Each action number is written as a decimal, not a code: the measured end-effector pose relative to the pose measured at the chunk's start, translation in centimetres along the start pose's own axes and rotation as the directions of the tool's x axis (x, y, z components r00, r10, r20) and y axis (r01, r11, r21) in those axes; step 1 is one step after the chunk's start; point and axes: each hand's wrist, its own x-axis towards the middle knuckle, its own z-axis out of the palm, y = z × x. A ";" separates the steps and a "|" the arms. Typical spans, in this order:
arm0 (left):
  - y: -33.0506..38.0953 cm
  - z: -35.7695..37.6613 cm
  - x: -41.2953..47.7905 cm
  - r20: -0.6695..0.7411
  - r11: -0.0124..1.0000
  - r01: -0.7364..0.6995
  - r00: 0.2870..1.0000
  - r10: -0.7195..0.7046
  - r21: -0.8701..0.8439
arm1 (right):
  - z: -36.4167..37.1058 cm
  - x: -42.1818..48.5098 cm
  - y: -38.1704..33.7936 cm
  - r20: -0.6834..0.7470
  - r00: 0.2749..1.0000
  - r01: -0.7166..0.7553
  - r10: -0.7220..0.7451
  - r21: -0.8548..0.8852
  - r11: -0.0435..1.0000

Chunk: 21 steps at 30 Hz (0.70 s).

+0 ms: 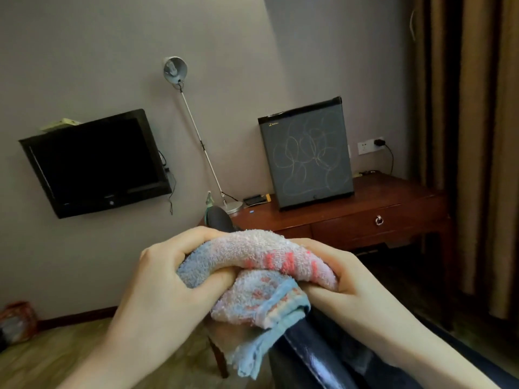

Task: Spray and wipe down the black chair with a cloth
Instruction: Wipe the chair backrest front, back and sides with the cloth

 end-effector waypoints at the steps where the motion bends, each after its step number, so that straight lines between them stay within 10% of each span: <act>1: 0.2 0.0 0.0 0.002 1.000 0.003 1.000 -0.003 0.010 | -0.1 0.0 -0.1 0.004 1.000 -0.005 0.005 0.002 1.000; 21: -13.2 1.2 15.0 0.132 0.951 0.092 0.982 -0.137 0.296 | 3.4 16.1 12.9 -0.208 0.978 -0.023 0.004 -0.091 0.996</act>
